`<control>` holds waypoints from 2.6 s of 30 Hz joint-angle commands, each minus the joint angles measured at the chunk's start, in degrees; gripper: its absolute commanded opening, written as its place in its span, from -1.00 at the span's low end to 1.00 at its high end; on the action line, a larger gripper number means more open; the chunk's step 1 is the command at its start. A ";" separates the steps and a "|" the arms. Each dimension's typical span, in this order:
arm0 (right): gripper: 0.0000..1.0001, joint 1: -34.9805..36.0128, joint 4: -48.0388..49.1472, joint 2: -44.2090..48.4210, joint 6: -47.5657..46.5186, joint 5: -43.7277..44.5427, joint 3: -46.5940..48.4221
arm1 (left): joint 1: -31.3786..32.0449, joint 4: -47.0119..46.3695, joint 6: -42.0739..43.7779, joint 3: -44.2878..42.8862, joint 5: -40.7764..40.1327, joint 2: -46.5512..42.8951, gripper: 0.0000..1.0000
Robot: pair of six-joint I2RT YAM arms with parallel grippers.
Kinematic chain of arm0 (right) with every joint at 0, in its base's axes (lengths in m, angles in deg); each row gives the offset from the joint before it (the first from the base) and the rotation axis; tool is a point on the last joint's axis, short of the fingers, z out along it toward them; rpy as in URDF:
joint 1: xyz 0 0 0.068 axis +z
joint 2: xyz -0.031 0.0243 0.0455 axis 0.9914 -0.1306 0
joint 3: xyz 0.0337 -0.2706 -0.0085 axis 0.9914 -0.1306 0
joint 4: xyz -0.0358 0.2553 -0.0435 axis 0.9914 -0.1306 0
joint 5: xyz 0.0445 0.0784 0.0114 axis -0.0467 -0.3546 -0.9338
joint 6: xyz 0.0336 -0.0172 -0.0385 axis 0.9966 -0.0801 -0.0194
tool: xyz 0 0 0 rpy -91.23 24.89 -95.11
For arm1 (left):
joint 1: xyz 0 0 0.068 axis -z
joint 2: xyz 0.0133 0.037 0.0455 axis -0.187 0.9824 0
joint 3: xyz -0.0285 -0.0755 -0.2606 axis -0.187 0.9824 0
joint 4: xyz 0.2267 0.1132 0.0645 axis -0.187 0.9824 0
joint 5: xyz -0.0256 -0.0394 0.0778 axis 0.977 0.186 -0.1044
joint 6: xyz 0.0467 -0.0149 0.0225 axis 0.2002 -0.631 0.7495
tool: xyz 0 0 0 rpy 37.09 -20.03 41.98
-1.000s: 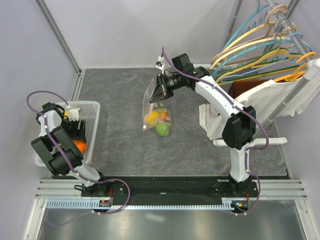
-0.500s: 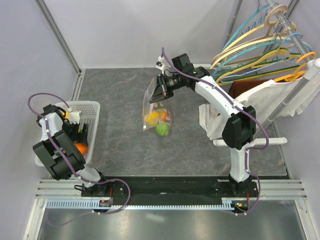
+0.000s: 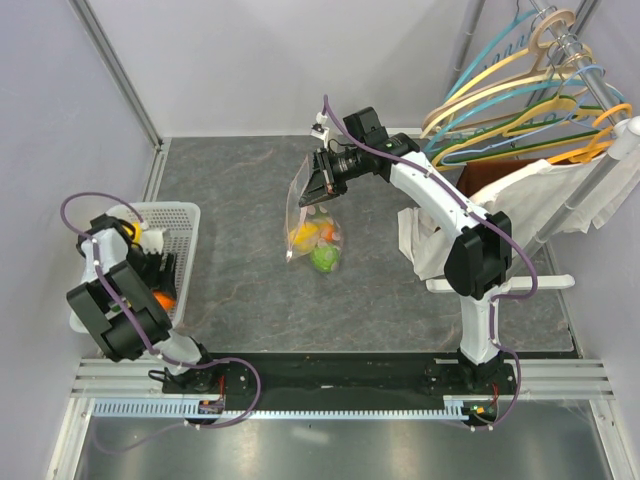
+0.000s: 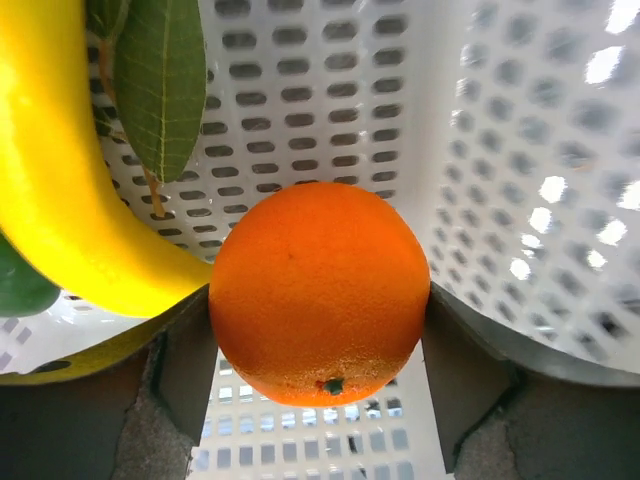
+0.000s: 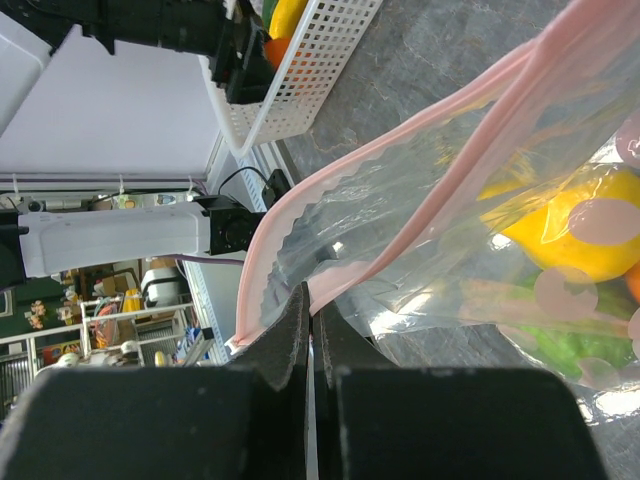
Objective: Place the food in the zip-top bag and seal the zipper
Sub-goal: Pick up the fake fruit from the bin, then place the fake fruit in the zipper food storage bag, then pick up the fake fruit from the bin.
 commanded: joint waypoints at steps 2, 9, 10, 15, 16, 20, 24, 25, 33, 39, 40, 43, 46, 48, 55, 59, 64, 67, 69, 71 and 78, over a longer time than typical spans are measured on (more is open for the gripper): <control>-1.00 0.00 0.20 0.85 -1.37 0.07 0.60 | 0.87 11.17 0.66 -16.34 17.09 -4.66 0.41; -1.00 0.26 0.20 -0.30 -1.55 1.48 0.77 | 17.88 21.41 -6.96 -38.24 37.33 -9.14 0.17; -1.00 0.35 0.29 -0.38 -1.55 1.48 0.77 | 20.54 20.98 -8.73 -40.61 39.71 -10.02 0.17; -1.00 0.62 0.29 -1.44 -1.55 1.48 1.56 | 42.20 6.33 -25.41 -40.98 45.36 -13.72 0.16; -1.00 0.79 0.29 -1.53 -1.55 1.39 1.65 | 44.97 4.64 -27.10 -40.63 44.75 -13.55 0.15; -1.00 1.58 0.55 -2.41 -1.29 1.13 2.88 | 52.90 -2.92 -34.58 -38.96 45.36 -11.36 0.15; -1.00 2.02 0.91 -2.41 -0.93 0.51 2.88 | 58.34 -7.76 -38.27 -36.16 45.18 -8.72 0.14; -1.00 2.02 0.91 -2.49 -0.85 0.34 2.88 | 58.62 -9.42 -38.54 -34.23 45.53 -8.37 0.14; -1.00 1.93 0.99 -0.91 -0.23 -1.16 1.65 | 57.92 -15.15 -36.44 -25.09 42.11 -6.69 0.12; -1.00 1.32 0.91 0.05 -0.40 -0.72 0.33 | 50.81 -15.07 -33.62 -22.09 41.93 -5.46 0.09; -1.00 1.23 0.65 0.14 -0.49 -0.37 0.24 | 48.62 -14.89 -33.10 -22.09 41.49 -5.37 0.07; -1.00 0.97 0.56 0.06 -0.76 -0.28 0.15 | 44.31 -14.37 -33.27 -22.35 42.64 -4.15 0.06; -1.00 0.97 0.55 0.05 -0.67 -0.37 0.42 | 43.50 -13.83 -32.66 -23.05 38.26 -3.79 0.06; -1.00 0.97 0.47 -0.03 -0.58 -0.46 0.68 | 43.59 -13.92 -32.22 -23.40 33.08 -4.05 0.08; -1.00 0.88 1.78 0.41 1.44 -2.74 2.18 | 48.60 -9.89 -28.62 -30.06 14.69 -4.23 0.88; -1.00 0.88 2.22 1.37 2.32 -3.44 2.44 | 48.95 -3.13 -27.03 -36.23 20.28 -4.58 1.00; -1.00 0.27 2.49 2.69 3.02 -4.33 2.27 | 48.60 4.33 -26.85 -45.98 23.12 -5.73 0.99; -1.00 -0.61 2.49 3.92 2.76 -3.89 1.13 | 44.93 6.72 -25.37 -48.10 21.10 -5.90 0.99; -1.00 -1.23 2.31 4.62 2.50 -3.62 -0.10 | 37.32 6.38 -23.69 -45.40 21.54 -6.25 0.99; -1.00 -1.40 2.40 5.06 2.50 -3.53 -0.98 | 31.40 6.73 -21.60 -43.80 20.67 -5.20 0.92; -1.00 -1.67 2.14 5.06 2.06 -3.27 -1.34 | 19.44 -0.55 -7.54 -24.67 3.27 -3.90 0.96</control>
